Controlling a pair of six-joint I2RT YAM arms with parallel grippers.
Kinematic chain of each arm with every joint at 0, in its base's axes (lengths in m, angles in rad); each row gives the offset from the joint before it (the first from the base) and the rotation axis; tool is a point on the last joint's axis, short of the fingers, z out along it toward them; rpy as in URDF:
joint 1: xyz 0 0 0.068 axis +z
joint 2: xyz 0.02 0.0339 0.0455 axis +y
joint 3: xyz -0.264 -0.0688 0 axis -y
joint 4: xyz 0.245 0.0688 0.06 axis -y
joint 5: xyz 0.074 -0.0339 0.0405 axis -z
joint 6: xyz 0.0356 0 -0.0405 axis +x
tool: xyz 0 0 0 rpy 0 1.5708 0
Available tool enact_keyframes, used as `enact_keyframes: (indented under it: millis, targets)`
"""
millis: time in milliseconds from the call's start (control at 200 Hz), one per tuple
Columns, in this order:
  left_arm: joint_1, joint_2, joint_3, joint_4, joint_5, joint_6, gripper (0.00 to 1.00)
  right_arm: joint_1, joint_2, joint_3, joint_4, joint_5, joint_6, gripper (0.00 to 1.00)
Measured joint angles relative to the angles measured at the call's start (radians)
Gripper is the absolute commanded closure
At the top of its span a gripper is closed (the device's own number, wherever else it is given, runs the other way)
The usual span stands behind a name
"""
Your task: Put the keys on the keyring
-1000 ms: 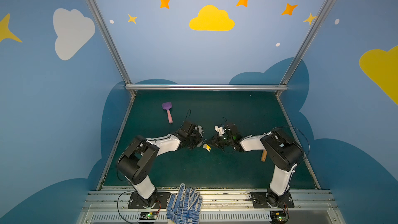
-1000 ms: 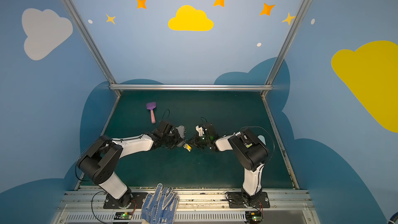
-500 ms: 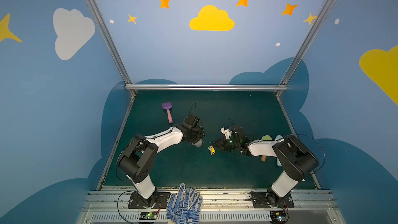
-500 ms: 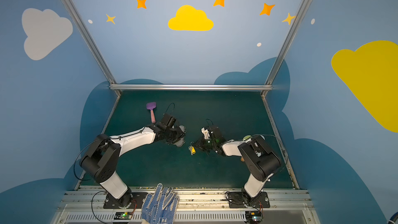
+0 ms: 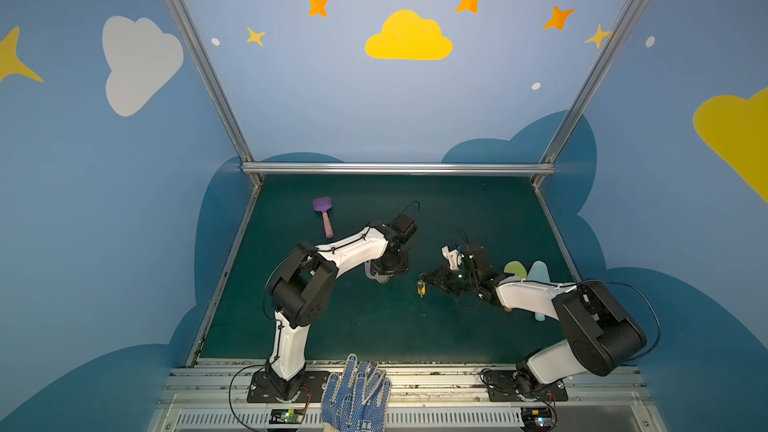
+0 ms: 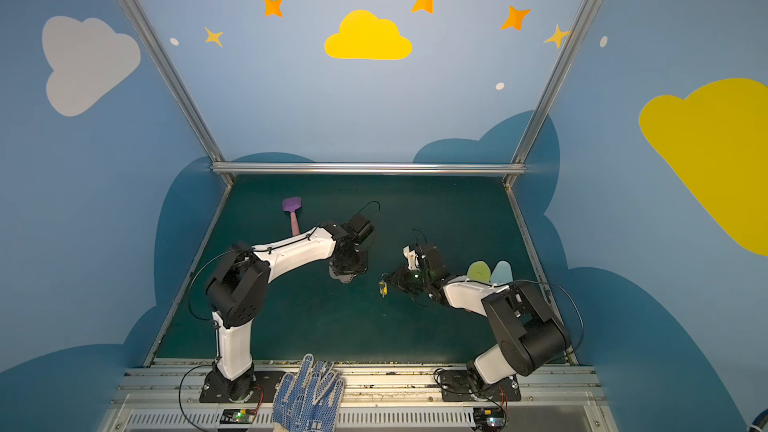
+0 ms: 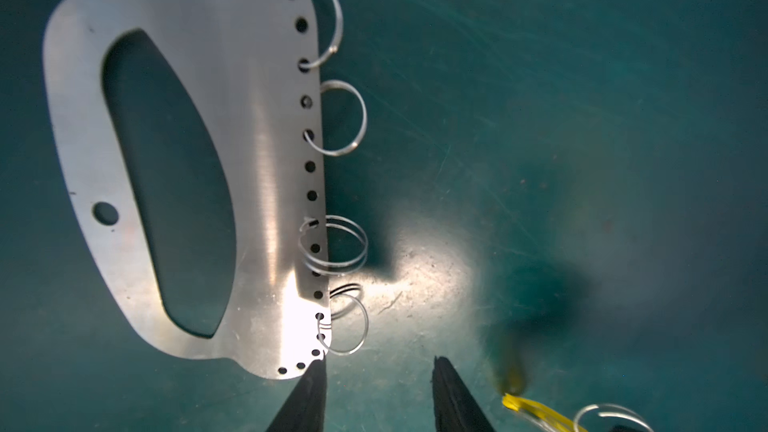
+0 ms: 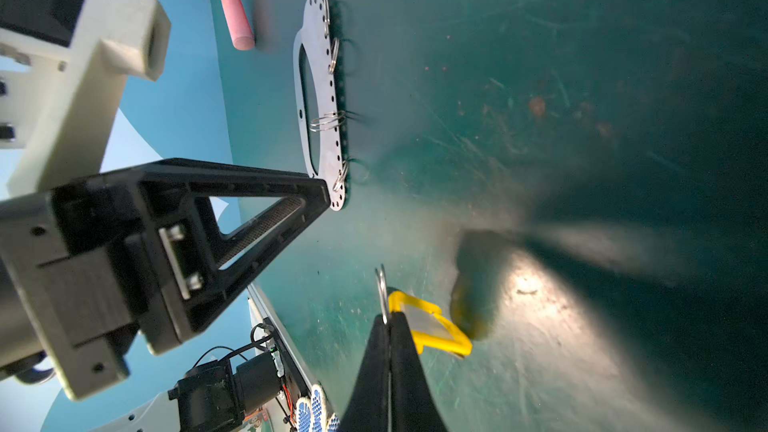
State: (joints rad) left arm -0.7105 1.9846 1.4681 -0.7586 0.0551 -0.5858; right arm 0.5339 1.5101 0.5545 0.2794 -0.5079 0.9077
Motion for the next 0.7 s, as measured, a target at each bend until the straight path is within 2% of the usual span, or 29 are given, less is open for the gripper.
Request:
enact_keyframes:
  millis: [255, 355, 566, 701]
  targets:
    - [-0.027, 0.071, 0.071, -0.090, -0.080, 0.040, 0.59, -0.003, -0.002, -0.011, 0.001, 0.000, 0.001, 1.00]
    - [-0.029, 0.100, 0.097, -0.101, -0.102, 0.051, 0.66, -0.005, -0.005, -0.012, 0.001, 0.000, 0.003, 1.00]
    - [-0.030, 0.142, 0.118, -0.117, -0.137, 0.058, 0.69, -0.005, -0.008, -0.017, 0.009, -0.001, 0.007, 1.00]
    - [-0.030, 0.148, 0.127, -0.121, -0.152, 0.058, 0.76, -0.005, -0.008, -0.018, 0.016, -0.002, 0.011, 1.00]
